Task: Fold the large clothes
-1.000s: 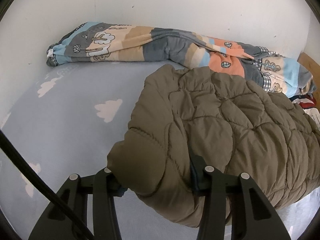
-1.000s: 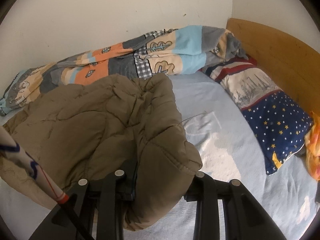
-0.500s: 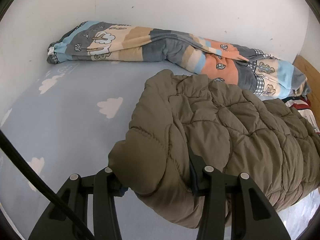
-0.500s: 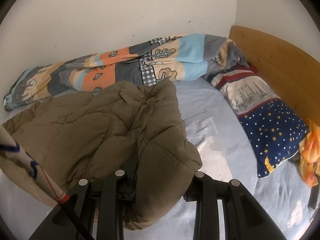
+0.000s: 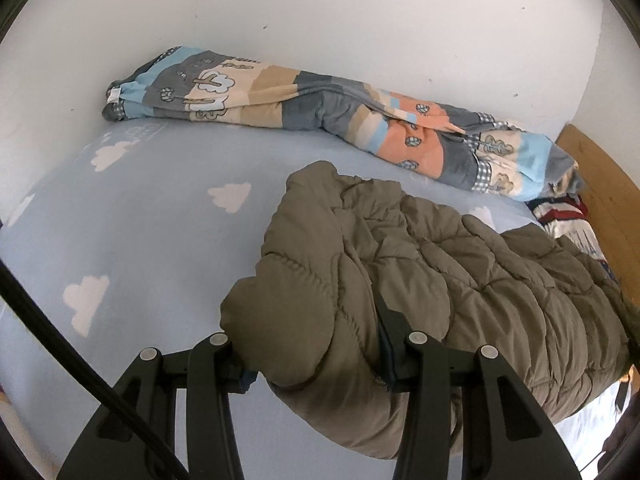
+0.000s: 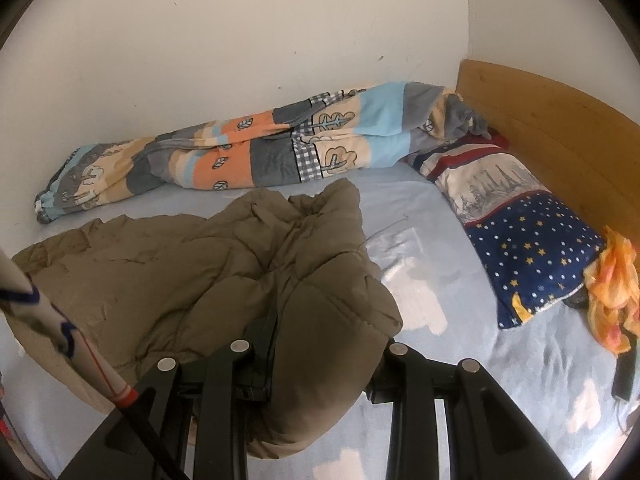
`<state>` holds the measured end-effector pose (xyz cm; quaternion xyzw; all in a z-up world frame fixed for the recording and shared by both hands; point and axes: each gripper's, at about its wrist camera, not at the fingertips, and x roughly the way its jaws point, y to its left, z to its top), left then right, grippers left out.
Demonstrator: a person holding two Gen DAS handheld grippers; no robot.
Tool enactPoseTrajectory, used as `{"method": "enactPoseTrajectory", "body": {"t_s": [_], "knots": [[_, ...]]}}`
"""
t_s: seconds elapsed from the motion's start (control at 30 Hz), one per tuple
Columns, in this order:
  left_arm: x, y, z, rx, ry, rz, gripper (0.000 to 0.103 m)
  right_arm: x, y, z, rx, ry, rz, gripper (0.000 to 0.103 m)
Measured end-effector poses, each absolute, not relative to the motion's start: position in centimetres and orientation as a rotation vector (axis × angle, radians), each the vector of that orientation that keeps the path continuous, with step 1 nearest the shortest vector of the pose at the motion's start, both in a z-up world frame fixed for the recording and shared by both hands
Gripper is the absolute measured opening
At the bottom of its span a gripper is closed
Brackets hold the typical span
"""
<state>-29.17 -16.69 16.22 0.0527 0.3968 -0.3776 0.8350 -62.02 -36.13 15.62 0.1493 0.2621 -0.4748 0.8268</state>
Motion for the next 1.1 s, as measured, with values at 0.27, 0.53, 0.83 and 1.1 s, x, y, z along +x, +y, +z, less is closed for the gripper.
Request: {"method": "enactPoseTrajectory", "body": {"t_s": [0.27, 0.53, 0.83, 1.1], "knots": [[-32.7, -12.3, 15.4, 0.129, 0.837, -0.803, 0.045, -66.0, -30.8, 14.0, 0.337, 0.549, -1.000, 0.033], [-34.9, -9.7, 11.6, 0.172, 0.898, -0.795, 0.047, -68.6, -27.9, 10.7, 0.382, 0.591, -0.989, 0.033], [-34.9, -8.1, 6.8, 0.127, 0.990, -0.773, 0.054, -69.7, -28.3, 5.5, 0.484, 0.682, -0.980, 0.034], [-34.1, -6.8, 4.1, -0.002, 1.020, -0.715, 0.085, -70.7, -29.9, 1.4, 0.601, 0.703, -0.966, 0.037]]}}
